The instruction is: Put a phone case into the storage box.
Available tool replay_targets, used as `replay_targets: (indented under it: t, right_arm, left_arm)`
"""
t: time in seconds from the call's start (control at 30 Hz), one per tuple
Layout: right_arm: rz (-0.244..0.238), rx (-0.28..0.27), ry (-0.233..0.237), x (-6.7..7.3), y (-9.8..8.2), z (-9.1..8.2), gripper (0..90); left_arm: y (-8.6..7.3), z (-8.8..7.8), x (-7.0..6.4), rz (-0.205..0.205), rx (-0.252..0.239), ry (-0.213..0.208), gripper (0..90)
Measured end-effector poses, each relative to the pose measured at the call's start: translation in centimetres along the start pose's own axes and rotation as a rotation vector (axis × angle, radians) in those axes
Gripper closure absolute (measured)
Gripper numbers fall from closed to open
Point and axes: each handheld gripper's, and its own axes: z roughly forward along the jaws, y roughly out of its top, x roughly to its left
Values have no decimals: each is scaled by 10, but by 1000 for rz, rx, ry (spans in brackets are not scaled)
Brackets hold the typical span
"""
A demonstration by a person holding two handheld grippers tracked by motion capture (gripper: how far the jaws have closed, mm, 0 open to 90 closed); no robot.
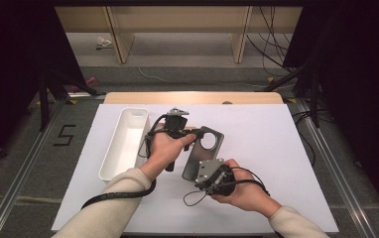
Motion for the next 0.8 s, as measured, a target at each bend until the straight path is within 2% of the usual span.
replay_targets:
  t: [0.1,0.17,0.27,0.37,0.4,0.43,0.53,0.6,0.8]
  right_arm:
    - [58,-30,-11,-6,-5,-4,556]
    - [88,-74,-44,-10,-10,-6,476]
    - [169,-112,-36,-15,-17,-11,394]
    - [225,-156,-44,-19,-24,-17,316]
    - [263,-195,-47,-21,-27,-21,280]
    - [263,-195,-47,-21,-27,-21,280]
    - [295,-245,-65,-25,-32,-26,227]
    - [314,-267,-79,-27,-35,-29,195]
    - [364,-332,-138,-33,-44,-37,177]
  left_arm:
    - [0,-4,2,61,-19,11,819]
    - [-1,-8,4,81,-37,16,819]
    - [-1,-14,9,116,-65,25,818]
    - [-1,-21,14,142,-92,32,818]
    - [0,-26,17,152,-109,29,818]
    - [0,-26,17,152,-109,29,818]
    - [1,-33,22,174,-131,30,818]
    - [3,-38,24,171,-151,26,818]
    - [10,-53,31,168,-204,30,818]
